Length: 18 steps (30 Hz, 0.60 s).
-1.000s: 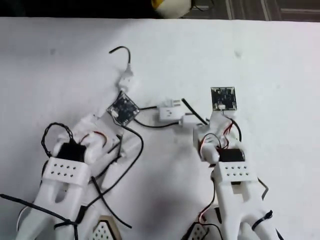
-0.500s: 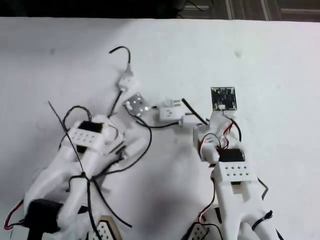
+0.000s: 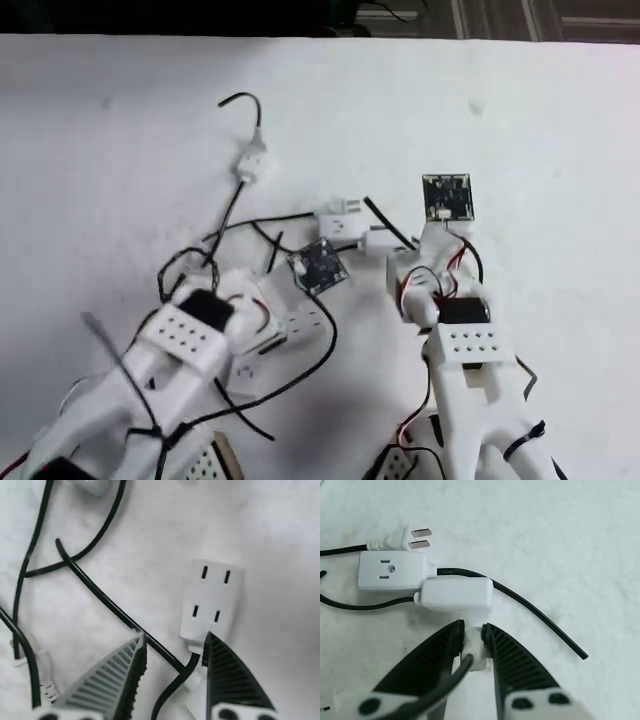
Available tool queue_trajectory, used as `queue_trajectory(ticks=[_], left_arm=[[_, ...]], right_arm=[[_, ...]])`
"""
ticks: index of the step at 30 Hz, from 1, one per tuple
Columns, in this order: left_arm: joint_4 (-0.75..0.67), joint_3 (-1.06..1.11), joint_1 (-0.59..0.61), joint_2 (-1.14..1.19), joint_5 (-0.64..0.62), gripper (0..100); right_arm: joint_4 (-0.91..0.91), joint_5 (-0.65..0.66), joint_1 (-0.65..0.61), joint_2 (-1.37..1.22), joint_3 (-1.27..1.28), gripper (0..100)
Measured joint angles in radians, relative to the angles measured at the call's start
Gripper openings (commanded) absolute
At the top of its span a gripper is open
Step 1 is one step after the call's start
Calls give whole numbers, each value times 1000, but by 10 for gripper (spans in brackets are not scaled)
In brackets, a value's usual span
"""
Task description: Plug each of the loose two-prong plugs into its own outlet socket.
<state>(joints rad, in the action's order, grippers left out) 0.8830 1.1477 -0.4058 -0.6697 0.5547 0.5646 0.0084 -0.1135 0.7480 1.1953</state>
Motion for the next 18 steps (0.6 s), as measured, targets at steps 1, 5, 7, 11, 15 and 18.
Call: queue_trajectory(ticks=[1, 5, 7, 11, 15, 18], left_arm=[[8, 0, 0, -20, 0, 195], [57, 0, 0, -91, 0, 196], [84, 0, 2, -124, 0, 197], [129, 0, 8, -181, 0, 253], [169, 0, 40, -239, 0, 261], [178, 9, 72, -285, 0, 260]], right_arm=[[0, 0, 0, 0, 0, 17], [0, 0, 0, 0, 0, 17], [0, 0, 0, 0, 0, 17], [3, 0, 0, 0, 0, 17], [104, 0, -2, 0, -28, 17], [227, 0, -2, 0, -98, 17]])
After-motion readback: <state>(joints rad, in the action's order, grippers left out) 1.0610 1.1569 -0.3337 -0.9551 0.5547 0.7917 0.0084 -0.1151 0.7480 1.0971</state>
